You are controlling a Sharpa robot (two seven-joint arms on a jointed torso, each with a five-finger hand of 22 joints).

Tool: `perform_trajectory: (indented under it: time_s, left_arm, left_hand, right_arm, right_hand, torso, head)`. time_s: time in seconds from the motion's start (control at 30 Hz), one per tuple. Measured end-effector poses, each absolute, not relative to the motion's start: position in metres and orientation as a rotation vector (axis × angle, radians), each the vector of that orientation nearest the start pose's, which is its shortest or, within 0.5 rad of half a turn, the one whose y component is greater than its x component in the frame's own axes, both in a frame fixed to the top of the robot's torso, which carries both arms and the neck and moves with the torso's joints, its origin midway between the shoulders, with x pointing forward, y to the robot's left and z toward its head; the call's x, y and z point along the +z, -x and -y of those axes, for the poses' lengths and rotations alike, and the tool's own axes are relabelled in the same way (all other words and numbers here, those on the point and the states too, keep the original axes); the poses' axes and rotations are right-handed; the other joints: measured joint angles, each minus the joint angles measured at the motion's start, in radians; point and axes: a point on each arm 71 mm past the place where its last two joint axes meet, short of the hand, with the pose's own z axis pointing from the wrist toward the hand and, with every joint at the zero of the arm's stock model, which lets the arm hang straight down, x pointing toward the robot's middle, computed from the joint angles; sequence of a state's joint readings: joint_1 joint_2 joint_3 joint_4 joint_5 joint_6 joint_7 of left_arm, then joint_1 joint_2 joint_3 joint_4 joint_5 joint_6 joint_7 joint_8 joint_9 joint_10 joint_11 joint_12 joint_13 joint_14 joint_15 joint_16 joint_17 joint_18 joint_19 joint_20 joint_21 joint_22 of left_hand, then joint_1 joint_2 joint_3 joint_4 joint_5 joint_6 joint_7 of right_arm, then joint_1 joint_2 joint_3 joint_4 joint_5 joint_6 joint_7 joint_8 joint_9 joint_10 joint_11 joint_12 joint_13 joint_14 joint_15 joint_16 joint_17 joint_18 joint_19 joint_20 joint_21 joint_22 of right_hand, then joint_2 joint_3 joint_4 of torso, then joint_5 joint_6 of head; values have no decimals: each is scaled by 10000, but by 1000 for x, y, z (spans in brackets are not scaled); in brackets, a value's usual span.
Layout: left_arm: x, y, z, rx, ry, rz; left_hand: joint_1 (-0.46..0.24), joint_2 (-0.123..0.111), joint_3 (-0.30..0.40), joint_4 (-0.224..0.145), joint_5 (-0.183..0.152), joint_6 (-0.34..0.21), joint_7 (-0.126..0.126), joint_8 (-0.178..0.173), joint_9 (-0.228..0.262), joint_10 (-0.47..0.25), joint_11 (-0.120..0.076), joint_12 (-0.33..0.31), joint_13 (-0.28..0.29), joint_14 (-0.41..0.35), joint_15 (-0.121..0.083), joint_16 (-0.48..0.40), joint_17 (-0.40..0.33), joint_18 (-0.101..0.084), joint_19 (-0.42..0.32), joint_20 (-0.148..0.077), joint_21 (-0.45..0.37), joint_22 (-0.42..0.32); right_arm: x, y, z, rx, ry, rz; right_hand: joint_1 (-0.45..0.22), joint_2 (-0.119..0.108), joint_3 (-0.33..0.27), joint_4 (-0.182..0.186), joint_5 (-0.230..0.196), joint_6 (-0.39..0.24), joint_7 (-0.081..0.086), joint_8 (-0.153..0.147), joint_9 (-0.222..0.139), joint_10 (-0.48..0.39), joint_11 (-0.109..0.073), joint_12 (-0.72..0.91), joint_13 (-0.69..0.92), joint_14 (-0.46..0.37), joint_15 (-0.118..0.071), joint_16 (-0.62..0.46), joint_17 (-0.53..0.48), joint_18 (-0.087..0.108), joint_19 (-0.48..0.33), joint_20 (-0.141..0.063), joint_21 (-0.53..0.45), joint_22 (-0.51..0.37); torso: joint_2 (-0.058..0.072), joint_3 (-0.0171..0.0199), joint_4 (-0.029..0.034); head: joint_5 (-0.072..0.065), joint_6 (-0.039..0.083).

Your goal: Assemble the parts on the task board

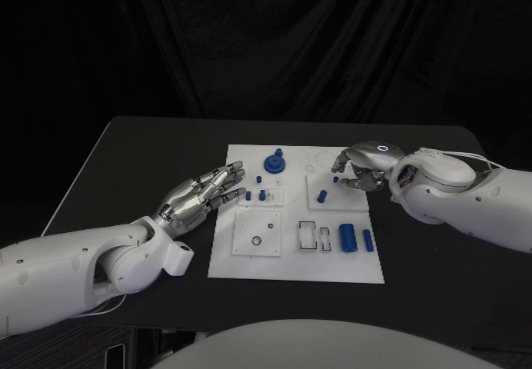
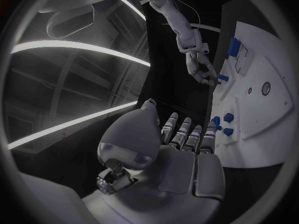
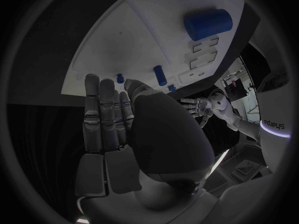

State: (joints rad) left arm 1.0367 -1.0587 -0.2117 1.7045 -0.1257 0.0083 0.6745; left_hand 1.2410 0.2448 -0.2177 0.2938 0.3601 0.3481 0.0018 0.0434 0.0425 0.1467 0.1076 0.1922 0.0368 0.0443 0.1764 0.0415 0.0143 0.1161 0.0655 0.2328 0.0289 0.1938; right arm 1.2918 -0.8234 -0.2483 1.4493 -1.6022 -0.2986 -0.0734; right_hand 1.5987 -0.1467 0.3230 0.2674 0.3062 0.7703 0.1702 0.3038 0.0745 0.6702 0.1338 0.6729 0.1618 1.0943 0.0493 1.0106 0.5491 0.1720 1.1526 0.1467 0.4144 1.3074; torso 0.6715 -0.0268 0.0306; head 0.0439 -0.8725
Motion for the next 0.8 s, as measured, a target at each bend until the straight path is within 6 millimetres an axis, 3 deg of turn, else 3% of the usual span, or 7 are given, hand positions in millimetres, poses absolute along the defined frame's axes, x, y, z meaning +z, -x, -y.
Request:
perform_trajectory:
  time_s: [0.33, 0.43, 0.8]
  left_arm:
    - [-268, -374, -243, -18708, 10578, -15761]
    - [-268, -374, -243, -18747, 10591, -15770]
    - [-269, -375, -245, -18766, 10624, -15784]
  left_hand:
    - [63, 143, -112, -25, 7, -35, 35, 0, -14, 3, 78, 0, -9, -24, -19, -69, -14, -1, -59, 11, 0, -34]
    - [117, 196, -151, -41, 90, 28, 98, 0, -14, 46, 191, 88, -7, 71, 140, 1, 8, -2, 55, 124, 0, 101]
    - [667, 234, -120, -72, 778, 164, 234, 0, -13, 150, 389, 236, 11, 277, 346, 168, 46, 30, 268, 481, 44, 319]
  right_arm:
    - [-228, -484, 212, 4876, 4295, -17361]
    - [-230, -485, 212, 4861, 4300, -17384]
    - [-237, -488, 211, 4906, 4322, -17295]
  right_hand:
    - [-51, -50, -10, -46, -1, 116, 10, 0, 23, 88, -19, -35, -15, 0, 0, 0, -13, 0, 0, 0, 0, -1]
    - [-22, -78, 46, -102, 110, 196, -54, 0, 35, 159, -19, -41, -29, 0, 0, 0, -29, 0, 0, -1, 0, -1]
    - [0, -100, 166, -276, 306, 212, -323, -68, 40, 251, 1, -148, -81, 0, 0, 0, -71, 0, 36, -37, 0, 7]
  torso:
    - [-23, 35, -5]
    - [-32, 52, -6]
    - [-47, 80, -17]
  head:
    - [-15, 0]
    - [-23, 0]
    - [25, 0]
